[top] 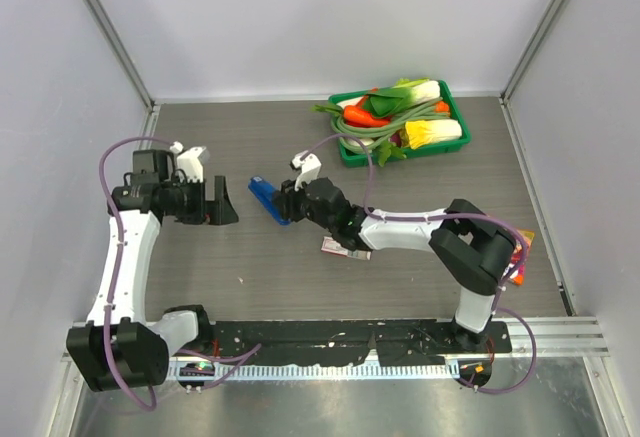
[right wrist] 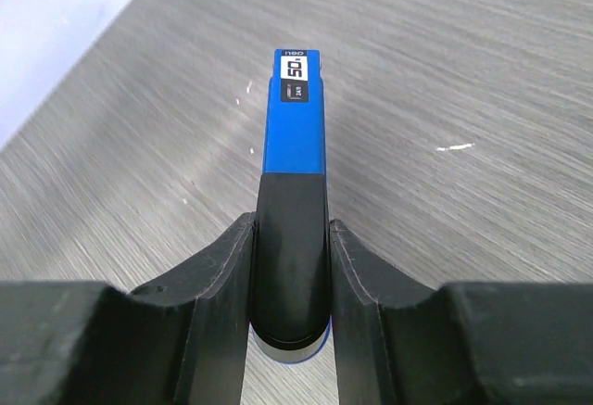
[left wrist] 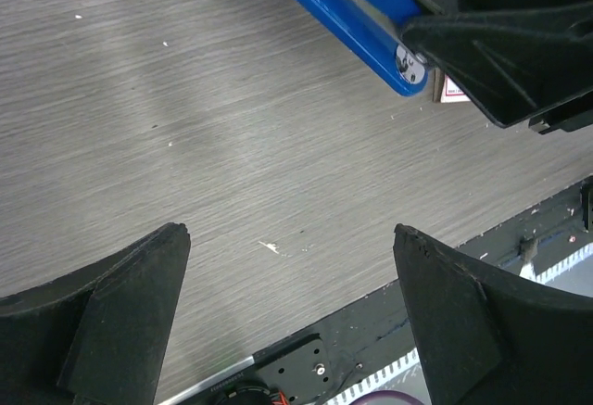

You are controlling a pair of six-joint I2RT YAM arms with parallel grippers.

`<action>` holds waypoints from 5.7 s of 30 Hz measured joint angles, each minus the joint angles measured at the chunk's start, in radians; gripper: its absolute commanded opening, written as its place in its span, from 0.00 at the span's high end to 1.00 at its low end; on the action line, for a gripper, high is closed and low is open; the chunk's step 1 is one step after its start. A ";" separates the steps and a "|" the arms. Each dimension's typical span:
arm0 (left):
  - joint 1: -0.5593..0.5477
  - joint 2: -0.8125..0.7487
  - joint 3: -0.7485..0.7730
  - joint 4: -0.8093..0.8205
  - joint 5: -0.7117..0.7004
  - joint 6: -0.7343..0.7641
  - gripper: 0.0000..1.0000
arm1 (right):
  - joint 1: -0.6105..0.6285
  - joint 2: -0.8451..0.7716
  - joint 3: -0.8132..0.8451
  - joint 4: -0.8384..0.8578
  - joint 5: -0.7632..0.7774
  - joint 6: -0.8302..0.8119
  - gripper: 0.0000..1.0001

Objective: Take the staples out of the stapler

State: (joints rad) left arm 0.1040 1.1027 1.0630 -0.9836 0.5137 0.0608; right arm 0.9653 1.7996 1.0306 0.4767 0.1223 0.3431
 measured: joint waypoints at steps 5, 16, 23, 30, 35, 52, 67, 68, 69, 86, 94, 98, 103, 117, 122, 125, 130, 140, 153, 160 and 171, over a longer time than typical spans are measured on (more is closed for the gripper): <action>-0.024 0.001 -0.045 0.030 0.023 -0.008 0.09 | 0.034 0.000 0.000 0.083 0.098 0.059 0.99; -0.076 0.026 -0.065 0.119 0.064 -0.040 0.23 | 0.115 0.000 0.000 0.208 0.206 0.191 0.99; -0.103 0.032 -0.091 0.175 0.121 -0.054 0.31 | 0.127 0.000 0.000 0.242 0.238 0.240 0.99; -0.157 0.033 -0.106 0.192 0.160 -0.053 0.30 | 0.133 0.000 0.000 0.282 0.242 0.306 0.99; -0.157 0.033 -0.113 0.207 0.161 -0.051 0.51 | 0.142 0.000 0.000 0.302 0.235 0.341 0.99; -0.155 0.005 -0.138 0.222 0.122 0.027 1.00 | 0.144 -0.005 -0.037 0.338 0.209 0.386 0.99; -0.199 -0.069 -0.243 0.261 -0.134 0.217 1.00 | 0.146 -0.179 -0.227 0.291 0.144 0.329 0.99; -0.211 -0.074 -0.249 0.274 -0.157 0.225 1.00 | 0.145 -0.186 -0.233 0.285 0.138 0.320 0.99; -0.225 -0.079 -0.257 0.287 -0.179 0.235 1.00 | 0.143 -0.195 -0.239 0.280 0.132 0.312 0.99; -0.449 -0.095 -0.422 0.601 -0.592 0.498 1.00 | 0.077 -0.412 -0.362 0.050 -0.026 0.096 0.99; -0.486 -0.099 -0.488 0.661 -0.648 0.587 1.00 | 0.059 -0.479 -0.420 -0.016 -0.077 0.066 0.99; -0.507 -0.107 -0.514 0.702 -0.680 0.630 1.00 | 0.056 -0.501 -0.427 -0.053 -0.082 0.042 0.99; -0.523 -0.109 -0.517 0.703 -0.700 0.651 1.00 | 0.055 -0.510 -0.440 -0.055 -0.087 0.035 0.99; -0.537 -0.039 -0.282 0.413 -0.644 0.457 0.58 | 0.047 -0.435 -0.325 -0.067 -0.063 0.033 0.99; -0.543 -0.034 -0.150 0.289 -0.510 0.345 0.48 | 0.037 -0.322 -0.156 -0.082 0.009 0.014 0.99; -0.543 -0.035 -0.120 0.236 -0.474 0.310 0.41 | 0.021 -0.280 -0.123 -0.102 0.024 0.012 0.99; -0.538 -0.060 -0.115 0.172 -0.459 0.267 0.33 | 0.008 -0.226 -0.096 -0.109 0.037 0.007 0.99; -0.362 -0.042 -0.031 0.137 -0.438 0.159 0.32 | 0.001 -0.034 0.053 -0.005 0.067 -0.062 0.99; -0.169 -0.071 0.014 0.072 -0.303 0.102 0.32 | 0.043 0.419 0.312 0.363 0.240 -0.408 0.99; -0.164 -0.101 -0.001 0.063 -0.291 0.094 0.32 | 0.080 0.473 0.338 0.436 0.317 -0.529 0.85; -0.162 -0.101 -0.021 0.085 -0.288 0.048 0.32 | 0.087 0.344 0.322 0.087 0.373 -0.391 0.39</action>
State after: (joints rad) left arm -0.0582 1.0019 1.0420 -0.8989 0.2253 0.1089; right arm 1.0523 2.1433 1.3529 0.5632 0.4957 -0.0479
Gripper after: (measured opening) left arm 0.679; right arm 0.542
